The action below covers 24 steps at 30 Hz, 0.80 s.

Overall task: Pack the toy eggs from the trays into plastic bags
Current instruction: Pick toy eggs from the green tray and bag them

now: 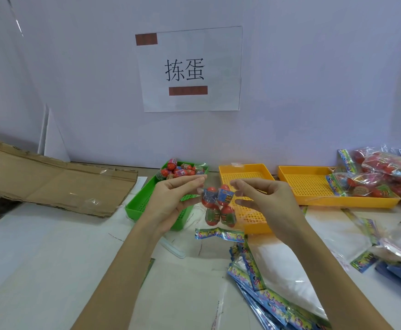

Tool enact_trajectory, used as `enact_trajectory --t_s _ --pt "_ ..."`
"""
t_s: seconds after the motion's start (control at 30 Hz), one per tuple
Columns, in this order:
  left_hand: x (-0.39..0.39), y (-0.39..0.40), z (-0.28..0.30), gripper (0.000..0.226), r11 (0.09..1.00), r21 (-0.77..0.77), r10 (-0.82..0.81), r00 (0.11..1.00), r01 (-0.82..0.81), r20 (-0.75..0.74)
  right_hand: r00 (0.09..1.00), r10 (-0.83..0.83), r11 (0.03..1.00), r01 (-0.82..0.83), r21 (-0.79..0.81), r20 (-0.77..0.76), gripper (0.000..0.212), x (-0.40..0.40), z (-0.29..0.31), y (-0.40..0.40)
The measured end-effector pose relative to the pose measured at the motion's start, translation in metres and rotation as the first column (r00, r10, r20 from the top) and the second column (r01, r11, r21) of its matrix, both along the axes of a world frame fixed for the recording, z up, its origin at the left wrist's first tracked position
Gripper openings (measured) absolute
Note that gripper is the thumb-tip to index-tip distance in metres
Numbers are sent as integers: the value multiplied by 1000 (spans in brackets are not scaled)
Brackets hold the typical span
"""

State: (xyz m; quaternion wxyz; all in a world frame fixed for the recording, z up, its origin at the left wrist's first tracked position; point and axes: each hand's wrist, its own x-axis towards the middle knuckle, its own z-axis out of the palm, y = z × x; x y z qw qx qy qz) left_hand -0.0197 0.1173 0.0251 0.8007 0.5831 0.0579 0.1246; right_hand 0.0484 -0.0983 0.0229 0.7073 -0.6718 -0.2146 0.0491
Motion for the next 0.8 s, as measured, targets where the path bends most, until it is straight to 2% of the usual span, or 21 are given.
enact_trajectory --t_s 0.17,0.47,0.8 --pt "-1 3 -1 27 998 58 21 1000 -21 -13 996 79 997 -78 -26 49 17 0 2 -4" --pt "-2 12 -3 24 993 117 -6 1000 6 1 999 42 999 -43 23 27 12 3 -1 -5" --pt "-3 16 -5 31 979 203 -16 991 -11 132 997 48 999 -49 19 61 16 5 -2 -9"
